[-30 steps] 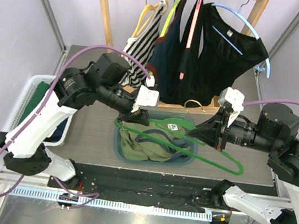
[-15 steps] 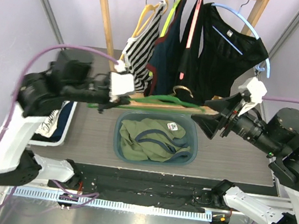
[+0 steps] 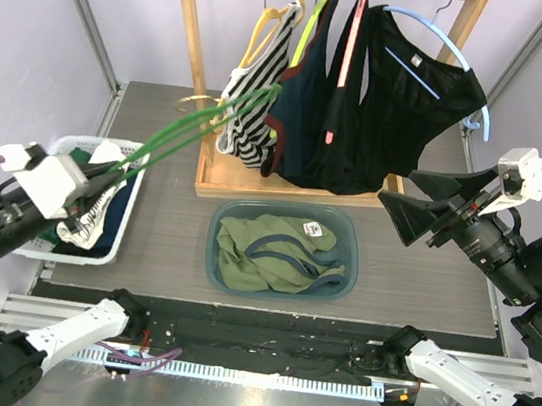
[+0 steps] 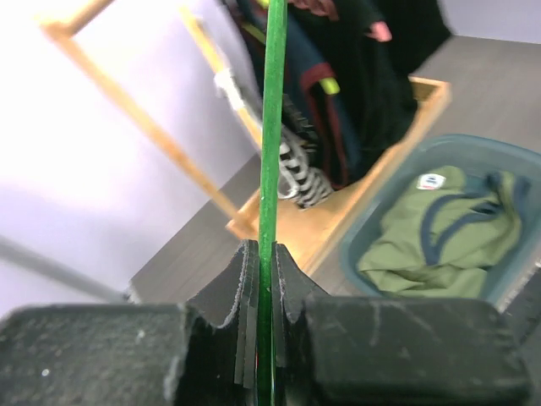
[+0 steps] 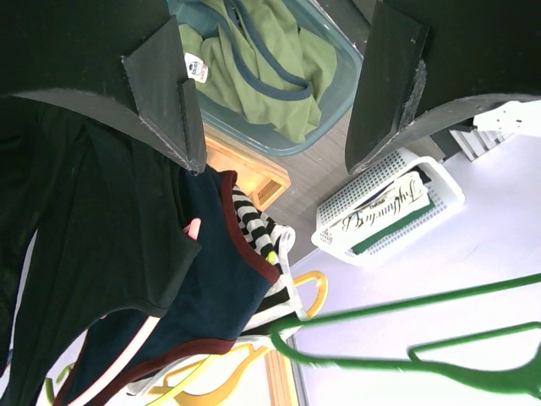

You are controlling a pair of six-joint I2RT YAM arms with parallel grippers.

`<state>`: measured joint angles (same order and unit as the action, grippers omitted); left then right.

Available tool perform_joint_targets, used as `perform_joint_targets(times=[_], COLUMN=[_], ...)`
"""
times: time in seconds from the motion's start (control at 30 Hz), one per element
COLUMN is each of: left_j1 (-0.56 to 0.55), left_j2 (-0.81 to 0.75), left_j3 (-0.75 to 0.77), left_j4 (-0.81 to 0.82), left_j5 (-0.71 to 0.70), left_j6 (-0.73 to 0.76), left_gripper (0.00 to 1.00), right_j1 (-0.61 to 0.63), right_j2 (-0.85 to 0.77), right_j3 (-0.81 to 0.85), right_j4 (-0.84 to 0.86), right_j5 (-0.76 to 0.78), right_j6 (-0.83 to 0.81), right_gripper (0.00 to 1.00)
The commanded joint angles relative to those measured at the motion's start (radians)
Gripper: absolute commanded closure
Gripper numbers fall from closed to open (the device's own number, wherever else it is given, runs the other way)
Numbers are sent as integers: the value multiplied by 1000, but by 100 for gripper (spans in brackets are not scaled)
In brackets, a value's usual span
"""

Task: Remove the tank top from the hanger
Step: Place the hanger at the clothesline.

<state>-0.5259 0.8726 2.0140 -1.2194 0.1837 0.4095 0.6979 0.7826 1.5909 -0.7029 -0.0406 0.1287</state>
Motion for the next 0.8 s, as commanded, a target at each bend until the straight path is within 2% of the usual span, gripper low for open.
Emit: perform_joint_targets(times=[0.0,0.07,0.13,0.33,0.53,0.77], left_j1=[53,78,92,93,92,93], left_j2=[-24,-37,-34,46,181,302], left_j3=[-17,-26,-53,-64,-26,6], left_j4=[101,144,190,314,339,360], left_j5=[-133,-174,-304,-412,-363,-385], left_j6=[-37,-44,-60,-109,-184,-319], left_gripper=[100,100,100,100,100,100], right_j1=[-3,-3,-3,-3,-3,-3], right_j2=[-5,-12,-19,-36,-51,-57], right_j3=[21,15,6,-25,-68,-92], right_j4=[33,28,28,37,49,65], right_j5=[36,36,36,71,74,82], right_j6=[34,41,43,61,77,78], right_gripper=[26,27,28,30,32,34])
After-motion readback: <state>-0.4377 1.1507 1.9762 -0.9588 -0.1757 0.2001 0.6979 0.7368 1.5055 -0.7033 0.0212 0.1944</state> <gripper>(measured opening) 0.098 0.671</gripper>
